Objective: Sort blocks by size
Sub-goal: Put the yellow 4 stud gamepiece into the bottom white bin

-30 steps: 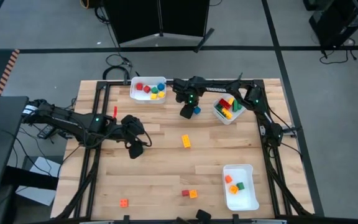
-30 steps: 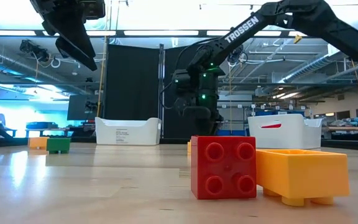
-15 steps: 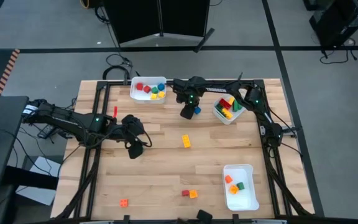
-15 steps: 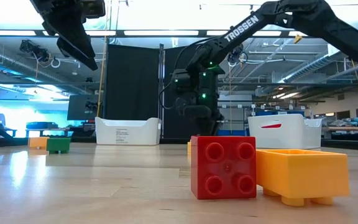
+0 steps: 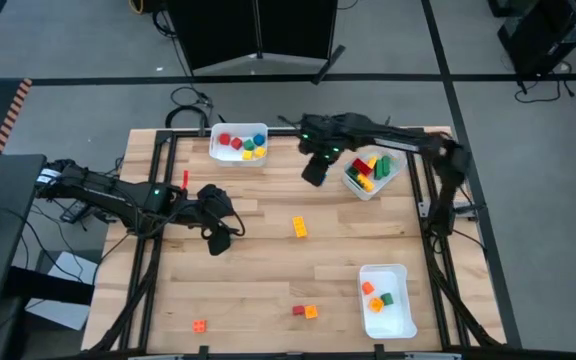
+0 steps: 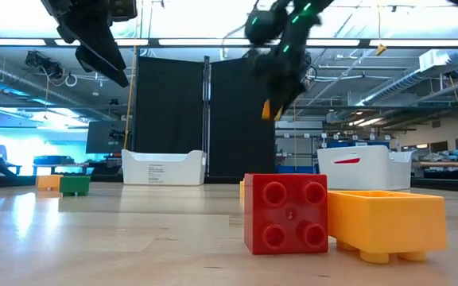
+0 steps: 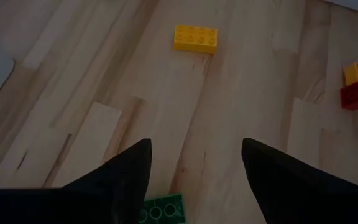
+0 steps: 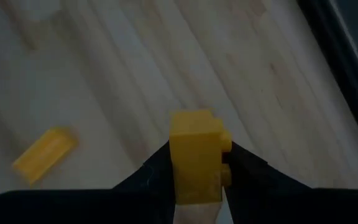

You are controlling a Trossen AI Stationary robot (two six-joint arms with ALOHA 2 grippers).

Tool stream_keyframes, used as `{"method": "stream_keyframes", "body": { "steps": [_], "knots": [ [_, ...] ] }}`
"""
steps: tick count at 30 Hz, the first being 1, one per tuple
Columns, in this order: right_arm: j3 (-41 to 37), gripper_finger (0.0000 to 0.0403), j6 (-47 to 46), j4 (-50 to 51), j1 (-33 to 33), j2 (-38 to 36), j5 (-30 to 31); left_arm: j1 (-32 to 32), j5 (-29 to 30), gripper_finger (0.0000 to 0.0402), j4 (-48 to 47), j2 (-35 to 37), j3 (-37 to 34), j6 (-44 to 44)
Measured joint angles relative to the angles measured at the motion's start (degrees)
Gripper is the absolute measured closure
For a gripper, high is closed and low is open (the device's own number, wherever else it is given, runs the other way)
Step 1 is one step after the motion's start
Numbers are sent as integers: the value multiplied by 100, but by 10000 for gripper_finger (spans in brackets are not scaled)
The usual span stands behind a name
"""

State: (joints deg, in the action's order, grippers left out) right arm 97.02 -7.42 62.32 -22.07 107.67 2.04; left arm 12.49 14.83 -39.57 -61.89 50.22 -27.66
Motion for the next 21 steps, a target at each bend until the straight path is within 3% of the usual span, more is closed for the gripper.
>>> {"method": "stream_keyframes", "body": {
  "steps": [7,14,21],
  "knots": [
    [-1527,292,-1016,-66,673,-2174,123,0,0,143,155,0,0,0],
    [-2984,292,-3245,316,1795,-4308,296,0,0,143,298,0,0,24],
    [-3500,292,-5817,1865,3366,-5094,488,1,0,143,387,0,0,26]
  ]
}}
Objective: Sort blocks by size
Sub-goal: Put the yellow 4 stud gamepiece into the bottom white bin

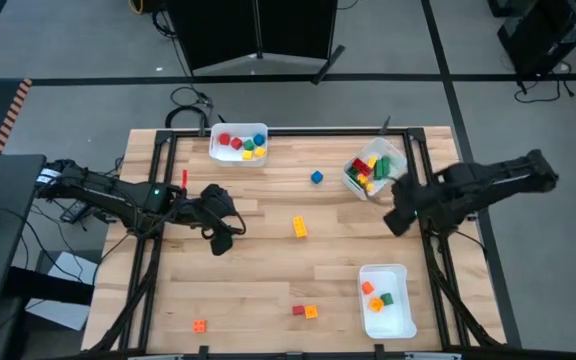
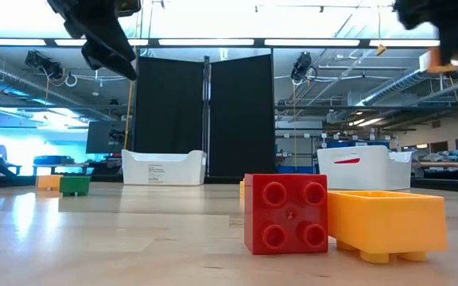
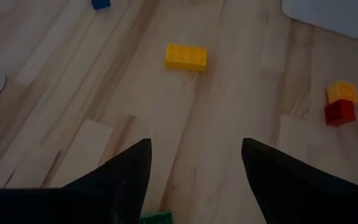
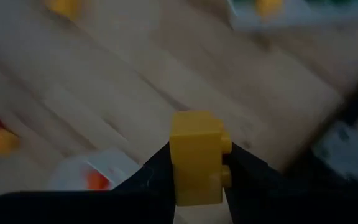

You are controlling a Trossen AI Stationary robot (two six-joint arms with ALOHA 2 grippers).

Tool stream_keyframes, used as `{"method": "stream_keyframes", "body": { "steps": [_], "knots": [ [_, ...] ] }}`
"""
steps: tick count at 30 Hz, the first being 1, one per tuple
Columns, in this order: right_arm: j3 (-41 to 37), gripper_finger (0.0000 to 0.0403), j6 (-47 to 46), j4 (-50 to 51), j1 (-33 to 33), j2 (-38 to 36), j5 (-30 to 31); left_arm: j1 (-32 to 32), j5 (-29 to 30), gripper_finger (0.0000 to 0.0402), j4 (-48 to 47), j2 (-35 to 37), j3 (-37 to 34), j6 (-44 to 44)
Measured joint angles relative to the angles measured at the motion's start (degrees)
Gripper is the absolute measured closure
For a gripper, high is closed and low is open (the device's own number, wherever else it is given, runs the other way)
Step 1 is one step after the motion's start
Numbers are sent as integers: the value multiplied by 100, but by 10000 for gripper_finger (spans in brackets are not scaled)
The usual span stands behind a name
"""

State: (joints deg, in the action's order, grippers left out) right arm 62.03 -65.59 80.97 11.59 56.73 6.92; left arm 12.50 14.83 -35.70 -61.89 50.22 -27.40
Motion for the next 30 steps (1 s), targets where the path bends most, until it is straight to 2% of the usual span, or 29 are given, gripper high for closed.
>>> {"method": "stream_keyframes", "body": {
  "steps": [4,11,14,23,30],
  "knots": [
    [-78,293,-995,491,955,134,-33,-1,0,143,120,0,0,-8],
    [-112,293,-2045,342,2443,699,-192,-1,0,143,384,0,0,-24],
    [-112,293,-2161,140,3025,1020,-229,1,0,143,513,0,0,-26],
    [-112,292,-1131,-558,4594,1773,-174,0,0,143,748,0,0,-27],
    [-206,292,83,-1067,4979,2133,-148,1,0,143,901,0,0,-29]
  ]
}}
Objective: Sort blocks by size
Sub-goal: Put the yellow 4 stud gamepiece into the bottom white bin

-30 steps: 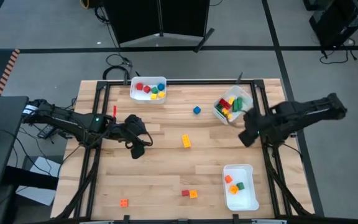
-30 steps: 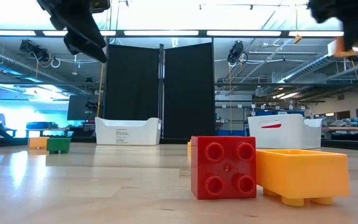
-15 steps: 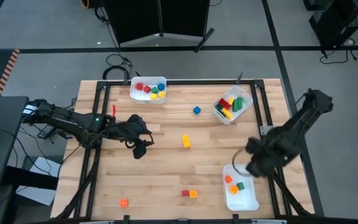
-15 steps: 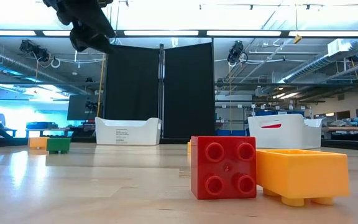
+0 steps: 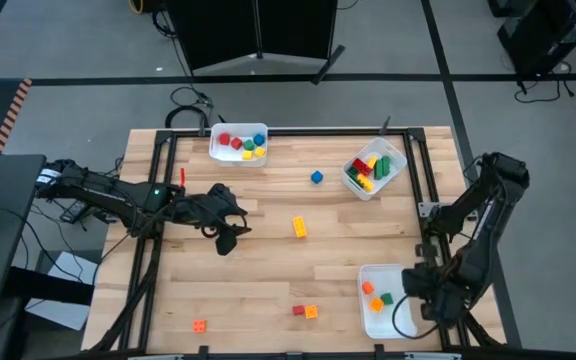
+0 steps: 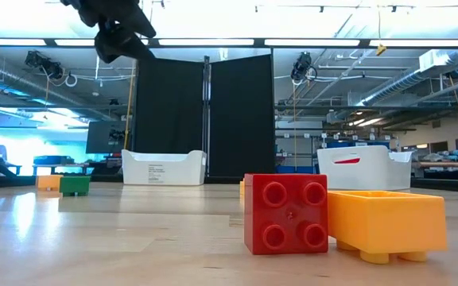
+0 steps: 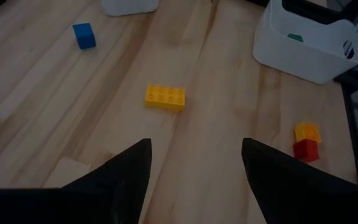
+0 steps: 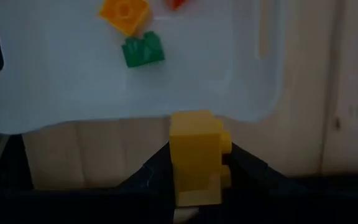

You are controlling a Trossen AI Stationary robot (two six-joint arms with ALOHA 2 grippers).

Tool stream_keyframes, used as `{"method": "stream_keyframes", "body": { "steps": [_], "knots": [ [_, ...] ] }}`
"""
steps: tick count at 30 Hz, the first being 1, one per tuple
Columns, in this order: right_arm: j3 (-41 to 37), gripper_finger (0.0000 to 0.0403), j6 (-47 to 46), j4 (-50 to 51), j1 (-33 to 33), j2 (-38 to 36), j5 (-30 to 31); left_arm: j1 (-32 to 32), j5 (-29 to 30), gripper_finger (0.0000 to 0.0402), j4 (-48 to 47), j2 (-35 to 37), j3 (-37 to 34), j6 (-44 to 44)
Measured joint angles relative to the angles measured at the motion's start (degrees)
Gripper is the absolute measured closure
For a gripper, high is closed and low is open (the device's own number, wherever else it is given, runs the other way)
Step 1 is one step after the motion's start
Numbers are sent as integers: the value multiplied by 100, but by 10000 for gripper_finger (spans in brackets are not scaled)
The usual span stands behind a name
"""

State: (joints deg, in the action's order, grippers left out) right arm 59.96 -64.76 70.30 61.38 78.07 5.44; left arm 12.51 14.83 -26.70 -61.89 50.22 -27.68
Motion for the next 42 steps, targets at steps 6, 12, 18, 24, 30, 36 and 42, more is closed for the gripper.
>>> {"method": "stream_keyframes", "body": {
  "steps": [6,12,18,24,30,36,42],
  "knots": [
    [-304,291,399,-668,-122,258,97,-2,0,143,39,0,0,-1],
    [-452,291,972,-1084,-420,508,100,-2,0,143,39,0,0,-2],
    [-458,291,1595,-1310,-691,736,100,0,0,143,39,0,0,-4],
    [-696,291,2128,-1633,-949,1010,-290,-1,0,143,37,0,0,-5],
    [-799,288,2259,-1903,-1115,1084,-426,-2,-1,143,37,0,0,-9],
    [-833,270,2153,-1871,-1125,1084,-353,-2,-2,143,37,0,0,-131],
    [-828,263,2116,-1836,-1127,1086,-357,-2,-33,143,35,0,0,-125]
  ]
}}
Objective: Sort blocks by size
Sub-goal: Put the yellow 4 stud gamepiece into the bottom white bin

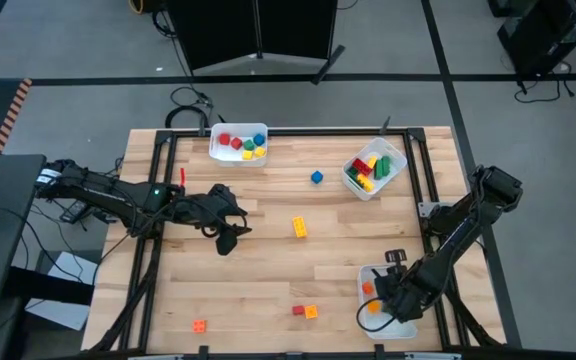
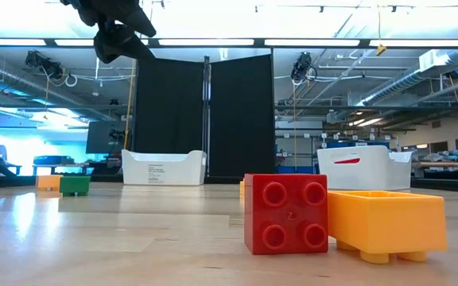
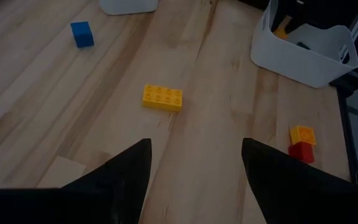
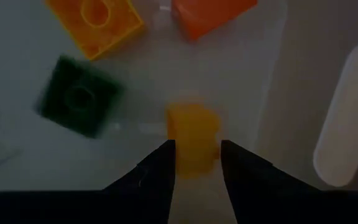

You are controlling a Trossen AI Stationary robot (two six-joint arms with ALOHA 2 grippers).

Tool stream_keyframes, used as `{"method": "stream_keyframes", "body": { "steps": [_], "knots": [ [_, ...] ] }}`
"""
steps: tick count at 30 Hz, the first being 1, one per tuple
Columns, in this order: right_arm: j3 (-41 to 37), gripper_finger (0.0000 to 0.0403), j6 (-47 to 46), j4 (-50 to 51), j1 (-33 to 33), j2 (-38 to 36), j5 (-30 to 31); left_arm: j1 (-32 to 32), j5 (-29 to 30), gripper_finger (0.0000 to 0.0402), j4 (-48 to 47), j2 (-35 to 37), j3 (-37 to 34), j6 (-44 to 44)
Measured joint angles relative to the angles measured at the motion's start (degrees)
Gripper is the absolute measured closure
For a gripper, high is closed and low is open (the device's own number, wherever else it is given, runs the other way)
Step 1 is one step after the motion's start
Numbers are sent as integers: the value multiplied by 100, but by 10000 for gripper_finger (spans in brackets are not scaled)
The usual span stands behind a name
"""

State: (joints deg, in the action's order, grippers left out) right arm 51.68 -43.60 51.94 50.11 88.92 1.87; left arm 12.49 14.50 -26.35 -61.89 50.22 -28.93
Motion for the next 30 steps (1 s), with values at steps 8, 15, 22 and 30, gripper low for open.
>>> {"method": "stream_keyframes", "body": {
  "steps": [8,15,22,30],
  "knots": [
    [0,256,-146,-2,0,0,-59,0,0,143,-13,0,0,4],
    [2,231,-251,0,0,0,-61,0,0,143,-13,0,0,12],
    [7,174,-320,6,0,-78,-217,0,0,143,-11,0,0,15],
    [7,115,-775,363,0,-507,-521,2,0,143,2,0,0,15]
  ]
}}
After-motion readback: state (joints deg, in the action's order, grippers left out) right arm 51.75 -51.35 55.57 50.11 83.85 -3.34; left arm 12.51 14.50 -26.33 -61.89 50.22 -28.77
